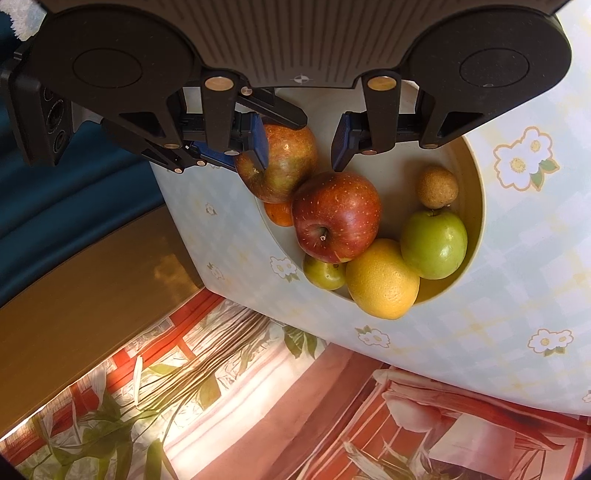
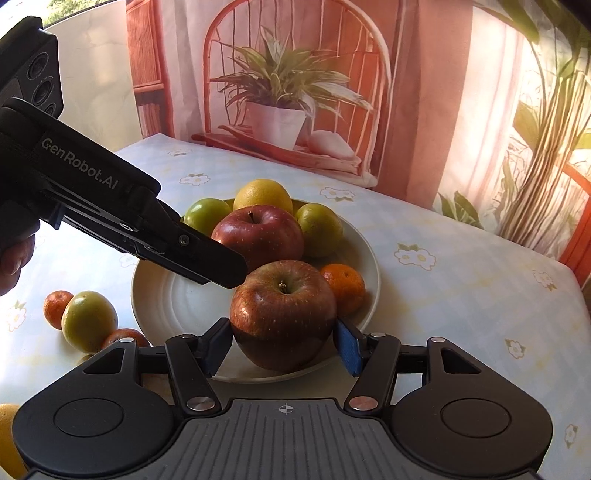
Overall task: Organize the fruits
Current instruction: 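Lift the red apple with both grippers and carry it onto the plate, then open both grippers and withdraw them from the apple on the plate, then move both grippers to the large yellow grapefruit beside the plate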
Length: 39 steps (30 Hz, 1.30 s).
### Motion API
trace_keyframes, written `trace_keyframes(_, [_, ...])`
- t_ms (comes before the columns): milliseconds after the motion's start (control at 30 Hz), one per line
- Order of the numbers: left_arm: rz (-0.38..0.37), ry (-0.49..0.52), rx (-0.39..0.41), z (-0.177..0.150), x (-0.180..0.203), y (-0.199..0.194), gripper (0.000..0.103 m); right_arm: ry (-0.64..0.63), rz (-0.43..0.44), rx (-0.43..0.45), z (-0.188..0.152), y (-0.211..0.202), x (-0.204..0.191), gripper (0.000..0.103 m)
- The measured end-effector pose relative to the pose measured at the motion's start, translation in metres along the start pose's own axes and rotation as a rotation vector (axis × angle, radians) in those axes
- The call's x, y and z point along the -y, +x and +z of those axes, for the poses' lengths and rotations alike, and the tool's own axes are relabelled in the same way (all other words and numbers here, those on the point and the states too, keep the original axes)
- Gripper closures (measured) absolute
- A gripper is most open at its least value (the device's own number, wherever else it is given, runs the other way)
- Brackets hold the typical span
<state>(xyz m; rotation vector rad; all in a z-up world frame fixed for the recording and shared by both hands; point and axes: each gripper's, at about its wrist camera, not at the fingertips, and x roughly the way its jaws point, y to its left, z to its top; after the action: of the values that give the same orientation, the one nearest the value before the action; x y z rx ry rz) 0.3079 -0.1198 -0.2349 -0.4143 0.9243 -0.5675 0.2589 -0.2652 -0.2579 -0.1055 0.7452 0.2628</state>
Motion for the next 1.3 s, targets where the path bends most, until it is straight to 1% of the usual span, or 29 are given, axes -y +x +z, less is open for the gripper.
trace_keyframes(167, [0.006,0.007,0.005,-0.001,0.0,-0.004,0.065,-0.029,-0.016,-0.006,0.002,0.001,-0.003,0.047])
trace_keyframes(267, [0.012,0.013,0.009,-0.003,0.001,-0.009,0.065,-0.028,-0.026,-0.008,0.002,0.001,-0.004,0.046])
trace_keyframes(400, [0.026,0.047,0.025,-0.006,0.005,-0.019,0.065,-0.012,-0.042,-0.011,0.003,-0.001,-0.006,0.046])
trace_keyframes(667, [0.068,0.104,0.069,-0.015,0.007,-0.048,0.065,0.02,-0.063,0.024,-0.001,-0.019,-0.012,0.045])
trace_keyframes(833, [0.128,0.16,0.104,-0.026,0.007,-0.072,0.065,0.049,-0.052,0.056,-0.004,-0.035,-0.019,0.045])
trace_keyframes(1000, [0.185,0.196,0.133,-0.037,0.004,-0.094,0.065,0.064,-0.032,0.076,-0.011,-0.049,-0.035,0.045])
trace_keyframes(1100, [0.224,0.212,0.15,-0.044,0.002,-0.105,0.065,0.075,-0.021,0.085,-0.017,-0.056,-0.045,0.045])
trace_keyframes(1300, [0.307,0.223,0.191,-0.063,-0.001,-0.125,0.065,0.146,-0.014,0.11,-0.035,-0.067,-0.062,0.045])
